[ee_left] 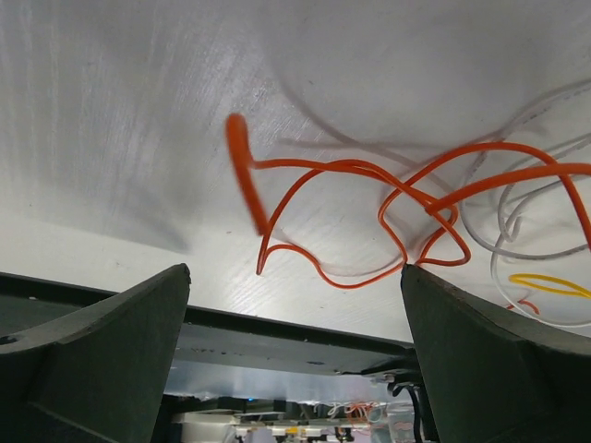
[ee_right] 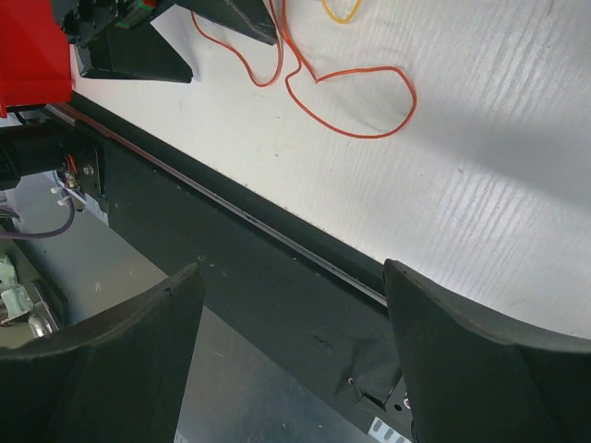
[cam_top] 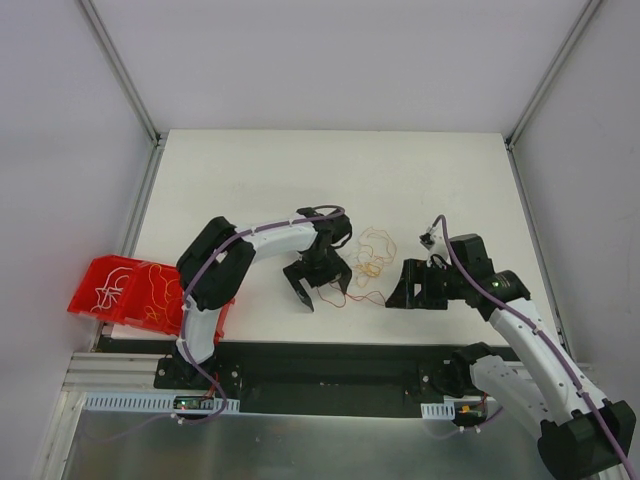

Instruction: Untangle the cables

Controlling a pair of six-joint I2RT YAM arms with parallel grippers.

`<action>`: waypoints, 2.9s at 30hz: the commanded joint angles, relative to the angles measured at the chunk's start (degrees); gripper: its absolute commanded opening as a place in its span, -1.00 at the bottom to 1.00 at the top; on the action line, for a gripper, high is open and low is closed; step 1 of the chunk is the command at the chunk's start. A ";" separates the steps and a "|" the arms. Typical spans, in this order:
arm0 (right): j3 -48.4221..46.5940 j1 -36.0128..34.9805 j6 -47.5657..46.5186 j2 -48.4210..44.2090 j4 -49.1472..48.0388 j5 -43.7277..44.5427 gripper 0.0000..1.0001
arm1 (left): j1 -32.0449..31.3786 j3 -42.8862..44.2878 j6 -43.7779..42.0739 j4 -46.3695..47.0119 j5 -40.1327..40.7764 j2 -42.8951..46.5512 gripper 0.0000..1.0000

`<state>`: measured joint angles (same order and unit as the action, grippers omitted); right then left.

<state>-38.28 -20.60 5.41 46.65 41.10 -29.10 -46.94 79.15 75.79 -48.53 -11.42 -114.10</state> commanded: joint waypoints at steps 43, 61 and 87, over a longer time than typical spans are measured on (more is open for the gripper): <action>0.14 1.88 -1.89 -0.25 0.82 -3.33 0.61 | 7.46 -11.13 -6.16 1.69 8.00 19.61 -1.00; 0.14 2.05 -2.07 4.23 -0.14 -3.86 0.60 | 23.73 -7.34 -26.30 -21.85 39.78 49.40 -1.00; 0.58 2.06 -1.46 5.64 -1.02 -3.42 0.59 | 31.29 -36.69 -9.25 -21.36 19.52 50.65 -1.00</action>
<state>-37.89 -18.94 4.01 52.51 41.15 -31.99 -17.50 45.56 63.90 -72.86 16.49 -62.50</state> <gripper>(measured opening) 0.796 0.006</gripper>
